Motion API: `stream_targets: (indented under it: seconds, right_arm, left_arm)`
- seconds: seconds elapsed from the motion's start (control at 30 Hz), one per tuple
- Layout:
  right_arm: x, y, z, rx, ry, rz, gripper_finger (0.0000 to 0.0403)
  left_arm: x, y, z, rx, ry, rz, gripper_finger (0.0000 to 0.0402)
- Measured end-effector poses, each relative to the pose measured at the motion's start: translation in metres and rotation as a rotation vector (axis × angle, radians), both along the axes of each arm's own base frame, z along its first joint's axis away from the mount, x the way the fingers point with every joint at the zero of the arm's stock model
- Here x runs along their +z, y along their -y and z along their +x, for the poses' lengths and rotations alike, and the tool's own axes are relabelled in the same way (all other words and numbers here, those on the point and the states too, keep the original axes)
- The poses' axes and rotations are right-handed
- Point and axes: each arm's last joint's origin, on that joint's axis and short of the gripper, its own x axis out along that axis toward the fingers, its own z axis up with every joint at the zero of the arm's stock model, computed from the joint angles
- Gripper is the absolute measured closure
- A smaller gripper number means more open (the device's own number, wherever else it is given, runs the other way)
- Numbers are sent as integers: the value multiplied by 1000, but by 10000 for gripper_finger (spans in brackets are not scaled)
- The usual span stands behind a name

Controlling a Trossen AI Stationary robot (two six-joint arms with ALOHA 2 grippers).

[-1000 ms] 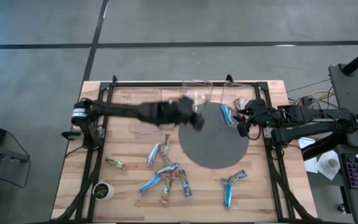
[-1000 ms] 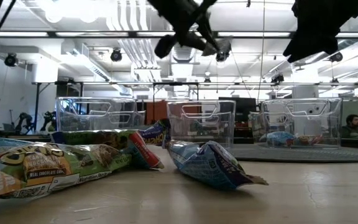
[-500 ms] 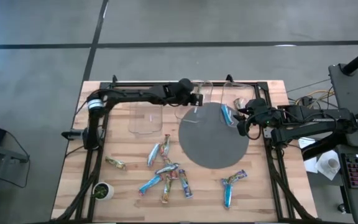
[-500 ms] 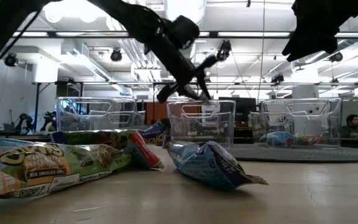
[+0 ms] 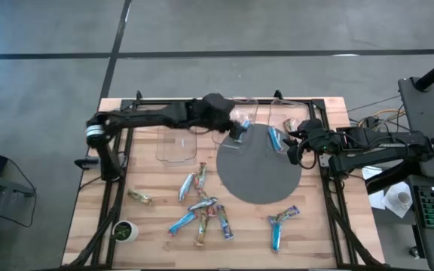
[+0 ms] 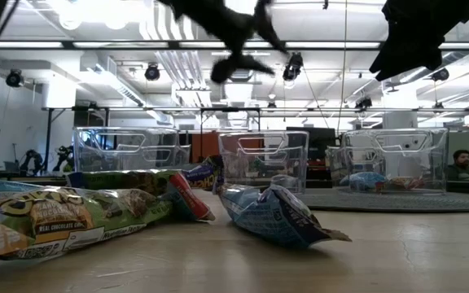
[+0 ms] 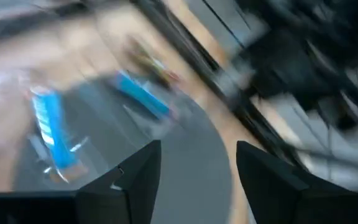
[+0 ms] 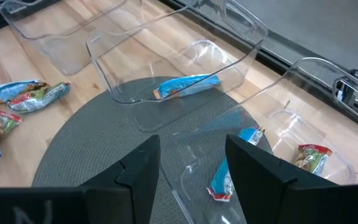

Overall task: Pick and place Granola Bars by type
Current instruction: Put the yellow granola bar into the middle transparent bin

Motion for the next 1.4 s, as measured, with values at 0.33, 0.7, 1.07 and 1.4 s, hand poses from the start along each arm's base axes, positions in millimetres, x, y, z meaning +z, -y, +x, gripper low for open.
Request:
stream_targets:
  seconds: [0.33,0.7,1.07,1.4]
  right_arm:
    - [-4,0,6,18,-44,-20,229]
    - [-12,-1,30,45,-67,-41,230]
    - [-23,-2,43,82,-128,-4,230]
    - [-24,-2,44,81,-133,-4,230]
  left_arm:
    - [-48,118,-50,-57,-632,50,211]
    - [-121,166,-96,367,-789,-100,211]
    - [-164,167,-111,332,-840,-187,211]
    - [-186,163,-118,316,-801,-201,212]
